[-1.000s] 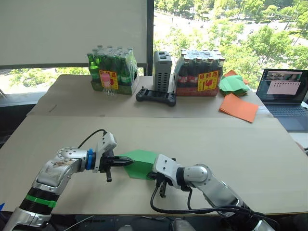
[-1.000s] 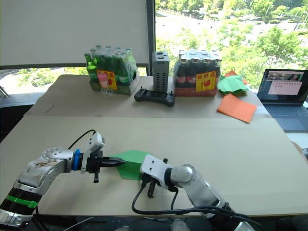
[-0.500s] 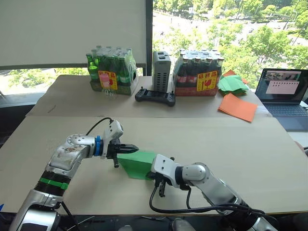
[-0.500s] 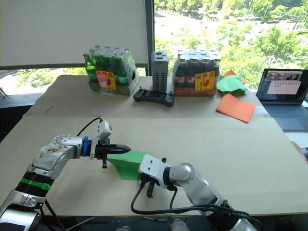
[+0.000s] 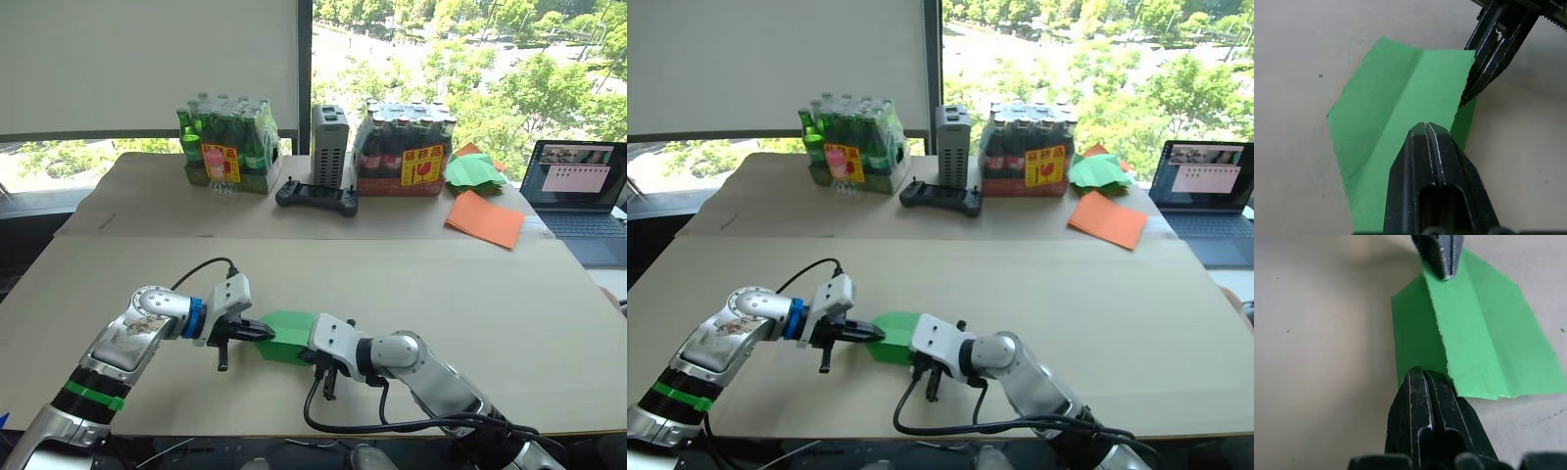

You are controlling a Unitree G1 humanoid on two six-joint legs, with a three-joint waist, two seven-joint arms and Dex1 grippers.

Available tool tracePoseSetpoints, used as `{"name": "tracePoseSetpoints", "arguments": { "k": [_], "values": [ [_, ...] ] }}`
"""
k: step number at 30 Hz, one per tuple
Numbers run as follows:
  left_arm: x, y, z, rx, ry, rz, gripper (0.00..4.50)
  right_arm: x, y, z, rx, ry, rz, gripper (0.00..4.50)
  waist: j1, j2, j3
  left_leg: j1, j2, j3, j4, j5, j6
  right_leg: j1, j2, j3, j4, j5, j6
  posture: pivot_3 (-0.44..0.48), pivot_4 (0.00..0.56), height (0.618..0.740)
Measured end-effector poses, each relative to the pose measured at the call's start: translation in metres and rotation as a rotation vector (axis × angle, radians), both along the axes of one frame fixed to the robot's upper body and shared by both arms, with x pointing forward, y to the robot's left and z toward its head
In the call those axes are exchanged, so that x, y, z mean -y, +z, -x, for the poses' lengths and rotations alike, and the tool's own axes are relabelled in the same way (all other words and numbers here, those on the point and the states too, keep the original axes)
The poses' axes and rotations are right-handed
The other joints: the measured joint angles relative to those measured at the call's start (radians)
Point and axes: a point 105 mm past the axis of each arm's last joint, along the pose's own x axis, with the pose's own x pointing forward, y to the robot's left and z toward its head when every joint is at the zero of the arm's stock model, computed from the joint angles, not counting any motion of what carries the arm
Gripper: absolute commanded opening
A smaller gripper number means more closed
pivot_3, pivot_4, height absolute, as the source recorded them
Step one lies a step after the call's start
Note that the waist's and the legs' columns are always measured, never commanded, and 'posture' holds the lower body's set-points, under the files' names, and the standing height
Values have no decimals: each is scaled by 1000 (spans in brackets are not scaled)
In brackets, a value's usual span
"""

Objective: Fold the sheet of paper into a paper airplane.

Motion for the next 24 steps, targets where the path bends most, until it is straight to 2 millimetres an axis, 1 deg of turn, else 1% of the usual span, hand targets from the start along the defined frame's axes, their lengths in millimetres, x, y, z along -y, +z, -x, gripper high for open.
{"name": "tracePoseSetpoints", "arguments": {
  "k": [3, 6, 11, 12, 15, 17, 18, 21, 24],
  "values": [
    [-1, -9, 3, -19, 22, 7, 0, 5, 2, 0, -3, -10, 10, 45, 7, 0, 0, -1, 0, 0, 0, 0, 0, 0, 0, 0, -1, 0, 0, 0, 150, 740],
    [2, -11, 3, -17, 28, 19, 0, 12, 3, 2, -25, -36, 14, 45, 13, 0, 0, -2, 0, 0, 0, 0, 0, 0, -1, -1, -2, 0, -1, 0, 150, 740],
    [6, -18, 11, -33, 24, 31, 0, 30, 4, 14, -114, -79, -3, 45, 14, 0, 0, -3, 0, 0, 0, 0, 0, -1, -1, -1, -2, 0, 0, 0, 150, 740],
    [7, -18, 12, -32, 19, 31, 0, 33, 6, 16, -137, -84, -19, 45, 15, 0, 0, -3, 0, 0, 0, 0, 0, -2, -1, -1, -2, 0, 0, 0, 150, 740],
    [9, -18, 14, -29, 10, 31, 0, 37, 21, 19, -176, -82, -85, 45, 11, 0, 0, -3, 0, 0, 0, 0, 0, -1, 0, -1, -2, 0, 0, 0, 150, 740],
    [10, -19, 16, -31, 10, 32, 0, 41, 29, 14, -193, -107, -122, 45, 5, 0, 0, -3, 0, 0, 0, 0, 0, -1, 0, -1, -1, 0, 0, 0, 150, 740],
    [11, -19, 16, -32, 9, 34, 0, 41, 33, 7, -189, -134, -140, 45, 2, 0, 0, -3, 0, 0, 0, 0, 0, -1, 0, -1, -1, 0, 0, 0, 150, 740],
    [12, -17, 17, -33, 6, 40, 0, 41, 40, -12, -185, -206, -190, 914, 1, 0, 0, -3, 0, 0, 0, 0, 0, -1, 0, -1, -1, 0, -1, 0, 150, 740],
    [12, -18, 17, -44, 17, 42, 0, 36, 33, -21, -238, -244, -217, 2018, 2, 0, 0, -3, 0, 0, 0, 0, 0, -2, 0, -1, -1, 0, -1, 0, 150, 740]
  ]
}}
